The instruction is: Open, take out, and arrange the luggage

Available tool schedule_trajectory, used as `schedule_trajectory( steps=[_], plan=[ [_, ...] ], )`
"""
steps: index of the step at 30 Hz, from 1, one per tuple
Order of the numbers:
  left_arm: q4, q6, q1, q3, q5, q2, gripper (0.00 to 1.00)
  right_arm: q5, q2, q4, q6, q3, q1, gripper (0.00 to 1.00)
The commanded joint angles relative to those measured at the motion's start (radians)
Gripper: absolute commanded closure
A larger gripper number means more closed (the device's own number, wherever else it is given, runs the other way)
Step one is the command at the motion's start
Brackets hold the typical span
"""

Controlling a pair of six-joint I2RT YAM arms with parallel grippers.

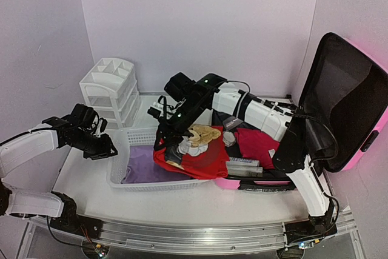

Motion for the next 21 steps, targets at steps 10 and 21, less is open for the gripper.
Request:
schedule_trajectory(
  steps=[10,21],
  plan=[
    [0.067,0.003,0.0,-0.006,0.061,0.018,0.66,-0.046,0.168,0.308,0.028,0.112,0.115,1.0],
    [0.072,0.002,0.0,-0.016,0.066,0.015,0.67,0.03,0.235,0.317,-0.056,0.15,0.142,1.0]
  ],
)
